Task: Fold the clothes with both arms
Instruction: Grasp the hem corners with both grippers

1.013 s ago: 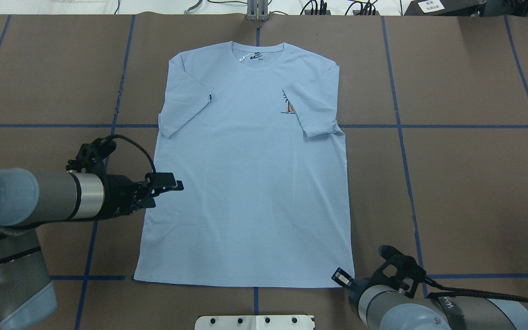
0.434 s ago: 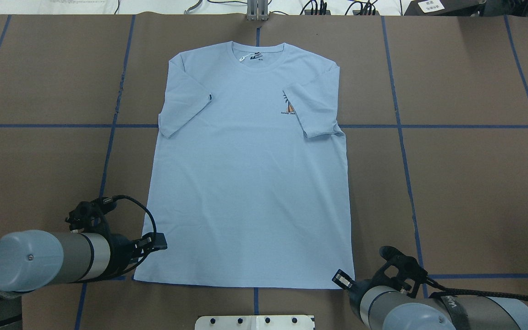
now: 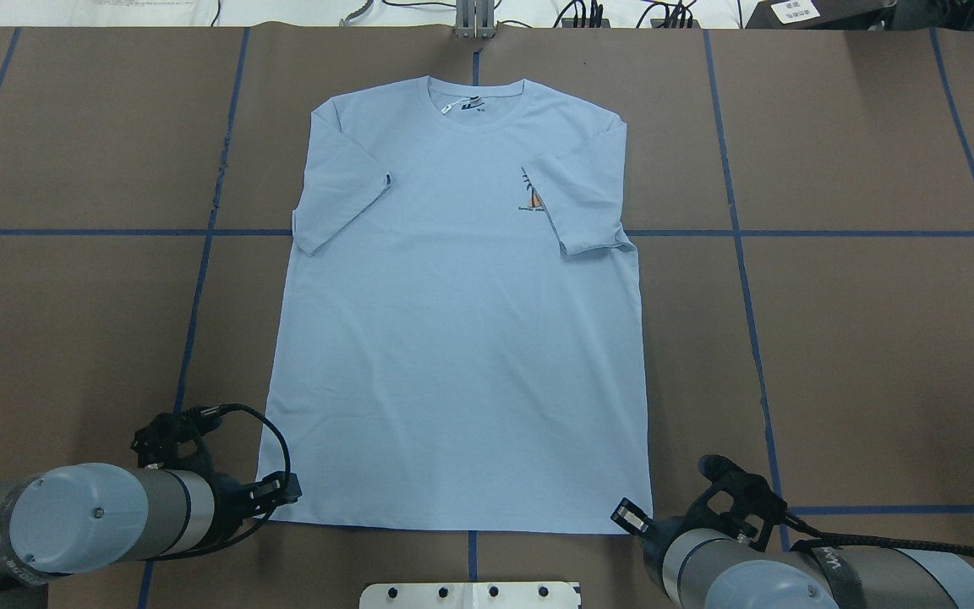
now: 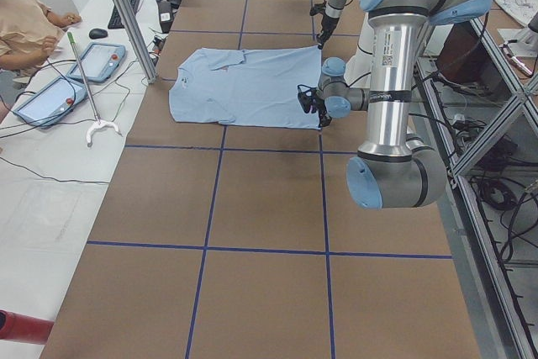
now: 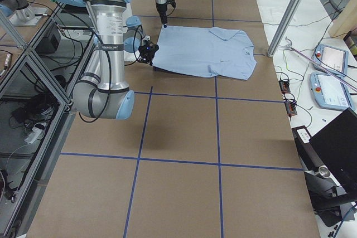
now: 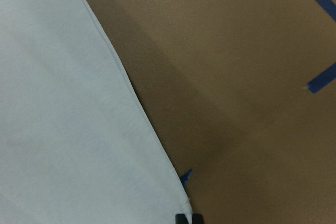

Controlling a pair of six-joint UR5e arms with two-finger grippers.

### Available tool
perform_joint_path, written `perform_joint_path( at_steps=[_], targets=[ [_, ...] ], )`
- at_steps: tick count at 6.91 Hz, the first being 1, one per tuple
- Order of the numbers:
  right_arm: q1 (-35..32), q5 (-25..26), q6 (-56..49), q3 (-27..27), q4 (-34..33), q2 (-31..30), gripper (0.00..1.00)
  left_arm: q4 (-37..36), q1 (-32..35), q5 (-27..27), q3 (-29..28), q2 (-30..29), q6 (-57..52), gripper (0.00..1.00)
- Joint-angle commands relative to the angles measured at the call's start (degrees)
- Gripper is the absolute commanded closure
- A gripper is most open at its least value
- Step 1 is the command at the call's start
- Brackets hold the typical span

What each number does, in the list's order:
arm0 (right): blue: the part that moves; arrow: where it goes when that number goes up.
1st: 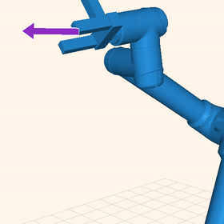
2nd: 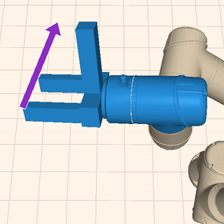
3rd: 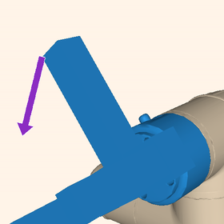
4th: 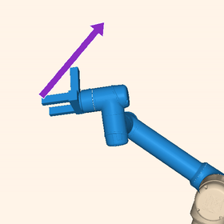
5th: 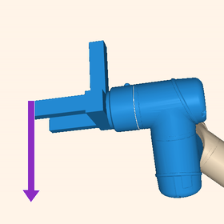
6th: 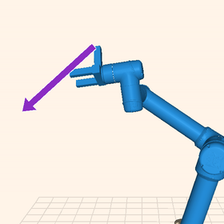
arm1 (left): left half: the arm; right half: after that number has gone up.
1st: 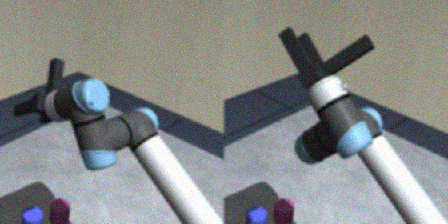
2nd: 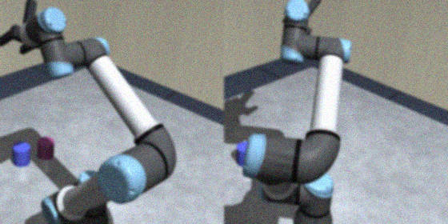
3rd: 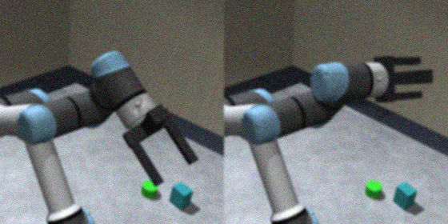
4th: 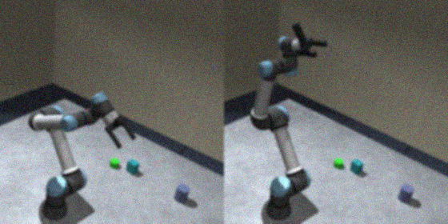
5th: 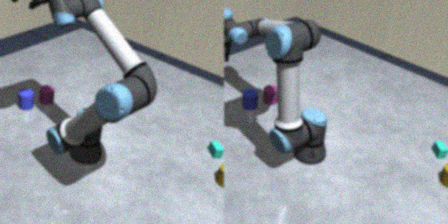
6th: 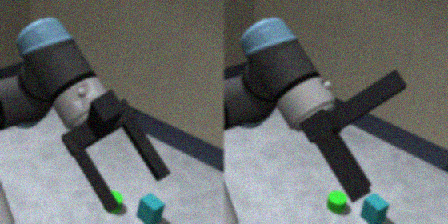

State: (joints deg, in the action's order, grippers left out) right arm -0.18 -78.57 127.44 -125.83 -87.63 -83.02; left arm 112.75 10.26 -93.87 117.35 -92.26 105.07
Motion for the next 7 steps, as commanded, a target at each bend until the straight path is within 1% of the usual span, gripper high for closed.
perform_joint_path(
  at_steps=[1,2,3,4,5,7],
  targets=[
    [0.0,0.09,0.0,-0.12,0.09,0.13,1.0,-1.13,-0.5,0.0,-0.37,0.06,0.05,0.27],
    [0.0,0.09,0.0,-0.12,0.09,0.14,1.0,-1.13,-0.5,0.0,-0.29,0.06,0.14,0.3],
    [0.0,0.09,0.0,-0.12,0.09,0.14,1.0,-1.13,-0.5,0.0,-0.28,-0.03,0.14,0.46],
    [0.0,0.09,0.0,-0.2,0.09,0.14,1.0,-1.13,-0.41,0.0,-0.28,0.06,0.14,0.75],
    [0.0,0.09,0.0,-0.21,0.09,0.14,1.0,-1.22,-0.33,0.0,-0.11,0.06,0.14,1.0],
    [-0.08,0.18,0.0,-0.29,0.09,0.05,1.0,-1.22,0.02,0.0,0.33,-0.03,0.14,1.0]
  ],
)
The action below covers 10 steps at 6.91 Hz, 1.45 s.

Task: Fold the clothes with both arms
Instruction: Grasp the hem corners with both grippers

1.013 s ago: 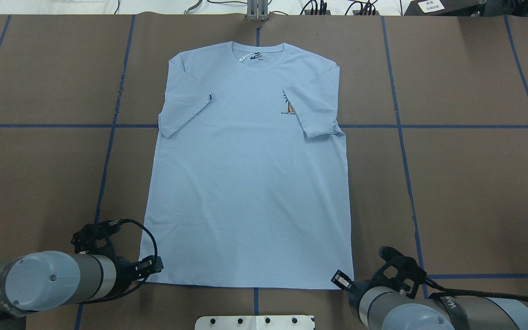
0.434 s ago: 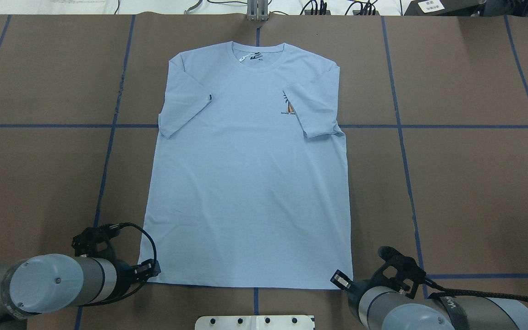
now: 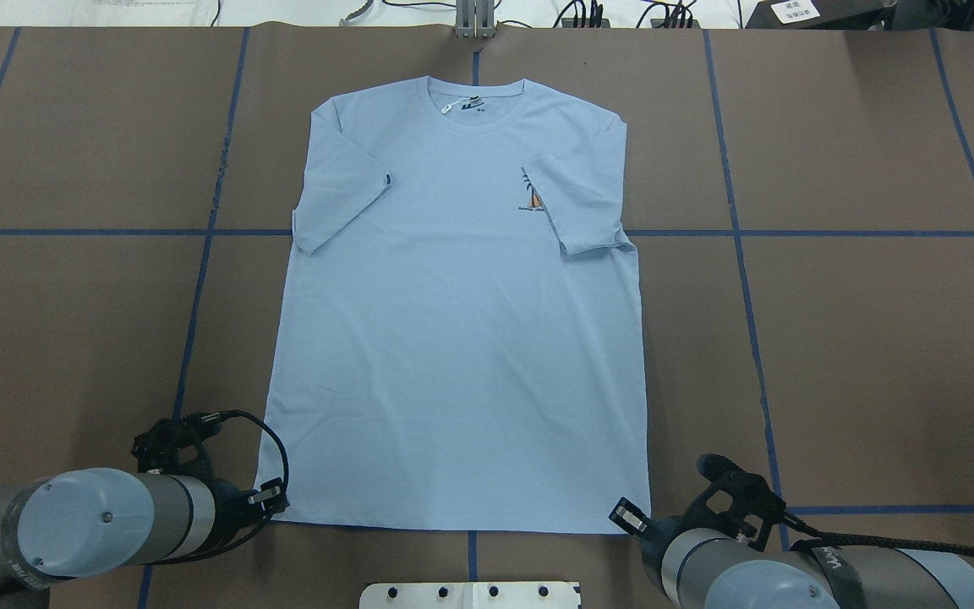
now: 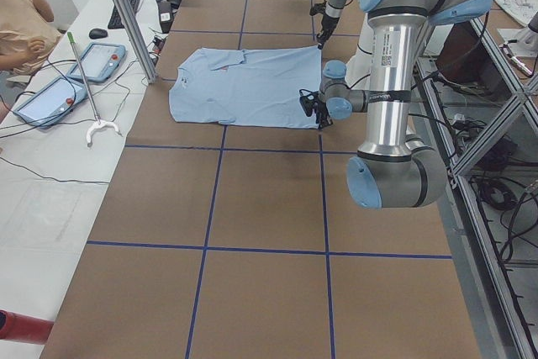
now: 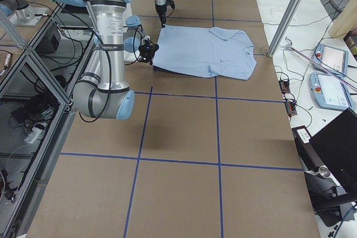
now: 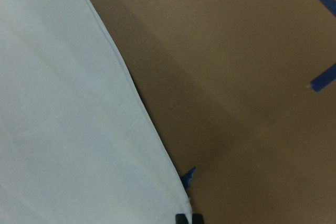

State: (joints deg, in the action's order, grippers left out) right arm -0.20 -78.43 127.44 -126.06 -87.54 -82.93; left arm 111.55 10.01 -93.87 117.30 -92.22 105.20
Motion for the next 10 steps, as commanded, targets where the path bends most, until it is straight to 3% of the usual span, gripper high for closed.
perform_joint_path(
  at_steps=[1,10],
  targets=[
    [-0.15,0.03,-0.09,0.02,0.0,-0.04,1.0,-0.01,0.36,-0.09,1.61,0.02,-0.09,1.0],
    [-0.31,-0.06,-0.09,-10.43,-0.35,-7.24,1.0,-4.41,-2.28,-0.09,12.59,-0.51,1.58,1.0]
  ],
)
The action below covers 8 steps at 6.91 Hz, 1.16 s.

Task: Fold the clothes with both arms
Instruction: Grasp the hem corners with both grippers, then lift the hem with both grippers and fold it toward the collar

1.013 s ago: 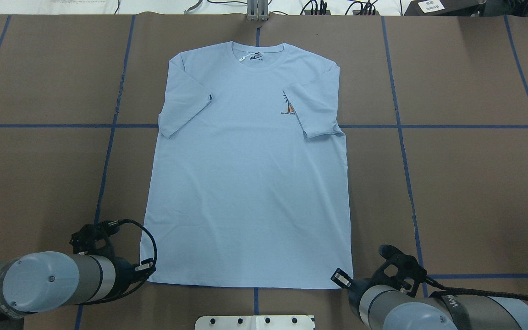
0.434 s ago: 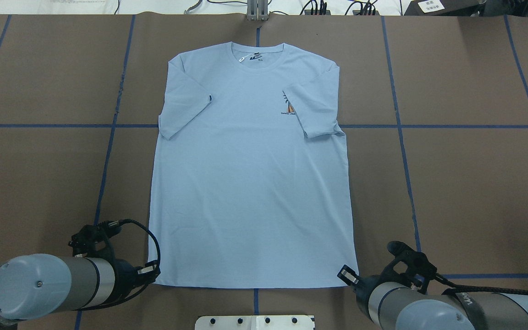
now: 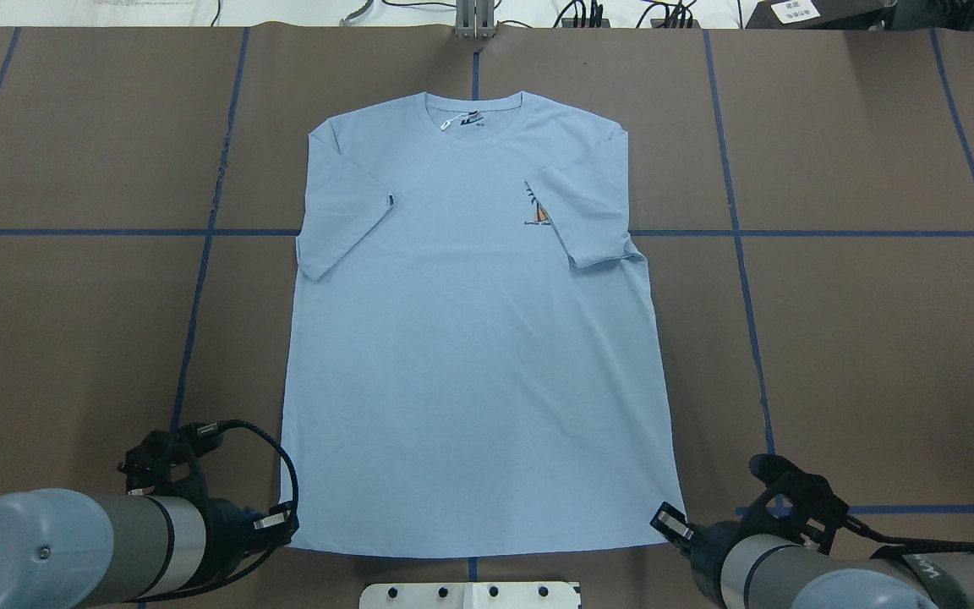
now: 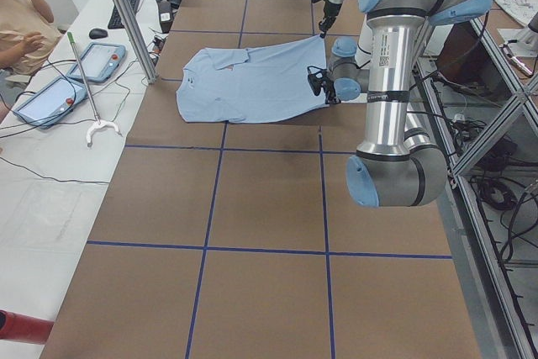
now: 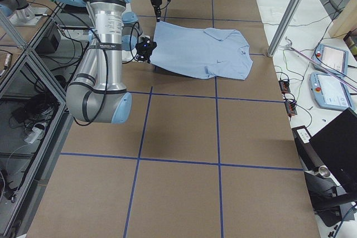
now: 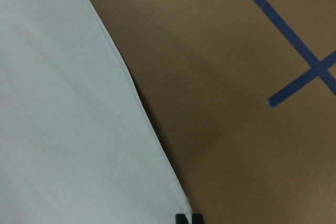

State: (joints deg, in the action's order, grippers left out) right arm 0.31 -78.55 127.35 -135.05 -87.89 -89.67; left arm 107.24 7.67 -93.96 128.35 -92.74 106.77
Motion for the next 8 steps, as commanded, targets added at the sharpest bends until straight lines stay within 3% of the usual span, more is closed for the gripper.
perform_joint_path(
  at_steps=[1,3,4,5,7,8],
  targets=[
    [-2.92,0.07,-0.43,-1.36,0.0,0.01,1.0,-0.1,0.76,-0.08,3.12,-0.41,0.02,1.0],
    [-8.99,-0.02,-8.66,-0.66,-0.18,2.73,1.0,-0.1,7.31,0.18,3.14,-2.16,-1.11,1.0],
    [-12.75,-0.02,-13.14,2.3,-0.27,6.05,1.0,-0.19,11.88,0.09,2.09,-4.0,-7.04,1.0],
    [-18.1,-2.89,-18.14,7.55,-0.27,10.78,1.0,-0.19,16.97,0.09,-0.97,-7.07,-13.02,1.0],
    [-31.45,-14.13,-27.98,19.06,0.08,19.23,1.0,-0.1,24.37,0.18,-9.92,-14.01,-17.88,1.0],
    [-36.21,-16.35,-32.21,24.6,0.26,23.01,1.0,0.16,26.23,0.18,-12.66,-14.74,-20.7,1.0]
  ],
)
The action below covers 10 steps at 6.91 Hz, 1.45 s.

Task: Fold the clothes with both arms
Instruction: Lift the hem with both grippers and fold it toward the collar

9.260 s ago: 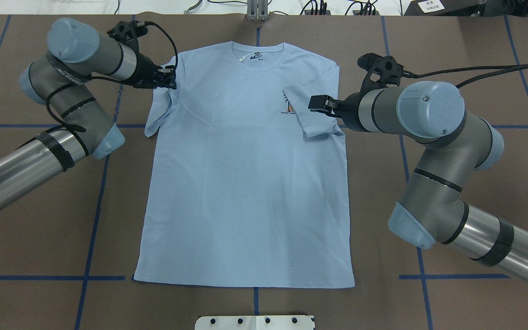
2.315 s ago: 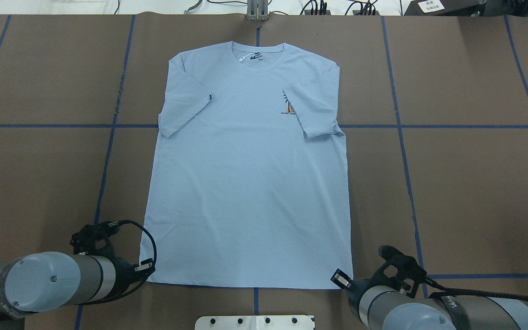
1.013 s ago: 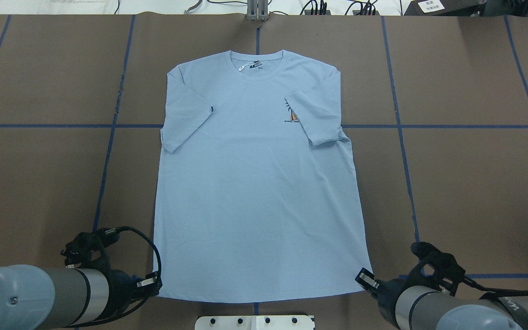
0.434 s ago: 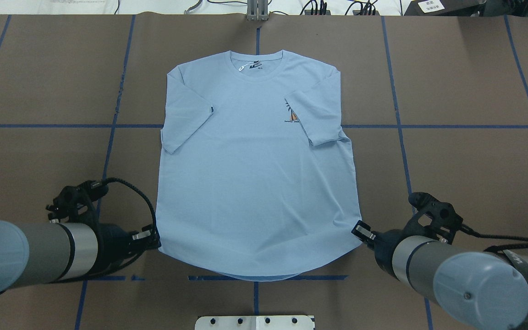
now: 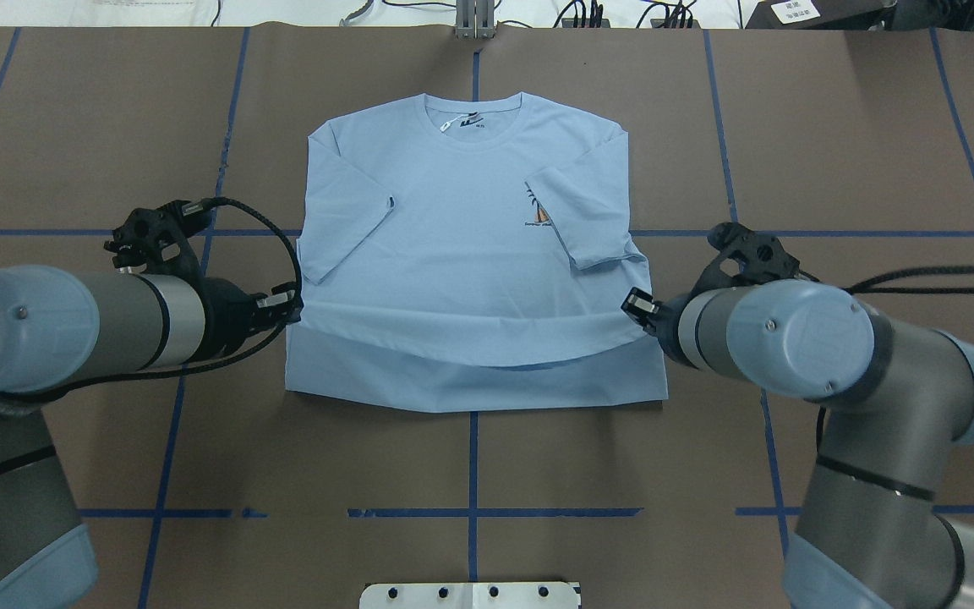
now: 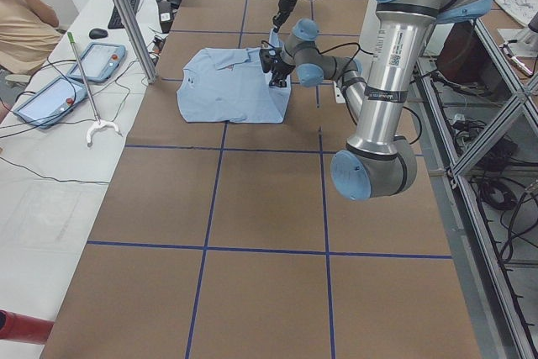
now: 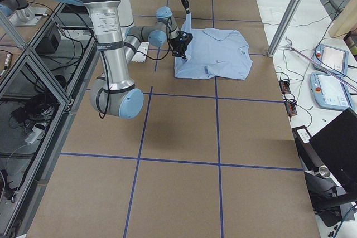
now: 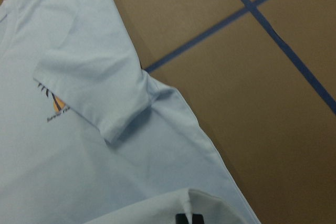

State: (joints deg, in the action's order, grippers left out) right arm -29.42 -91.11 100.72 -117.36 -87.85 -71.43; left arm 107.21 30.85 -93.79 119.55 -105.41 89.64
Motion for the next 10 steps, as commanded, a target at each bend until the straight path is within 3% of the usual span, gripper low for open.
perform_joint_path(
  at_steps=[1,2,3,5,7,10],
  targets=[
    [-10.01,-5.2,-7.79,13.41,0.49,8.29,1.0,0.45,4.12,3.92,-9.28,-6.78,-6.81,1.0],
    [-12.65,-5.82,-9.99,19.74,0.49,12.33,1.0,0.89,5.78,6.66,-17.78,-12.57,-8.33,1.0],
    [-14.16,-6.09,-10.36,26.59,0.66,16.72,1.0,4.37,8.76,6.69,-21.87,-13.84,-10.34,1.0],
    [-15.22,-6.09,-10.19,36.01,8.87,19.57,1.0,16.9,10.63,6.78,-33.27,-16.12,-11.85,1.0],
    [-16.54,-7.41,-10.36,45.86,13.49,24.56,1.0,19.0,11.34,6.78,-37.53,-17.1,-11.68,1.0],
    [-17.24,-7.41,-10.45,52.49,19.03,26.6,1.0,25.85,11.86,6.78,-45.98,-19.39,-11.86,1.0]
  ],
)
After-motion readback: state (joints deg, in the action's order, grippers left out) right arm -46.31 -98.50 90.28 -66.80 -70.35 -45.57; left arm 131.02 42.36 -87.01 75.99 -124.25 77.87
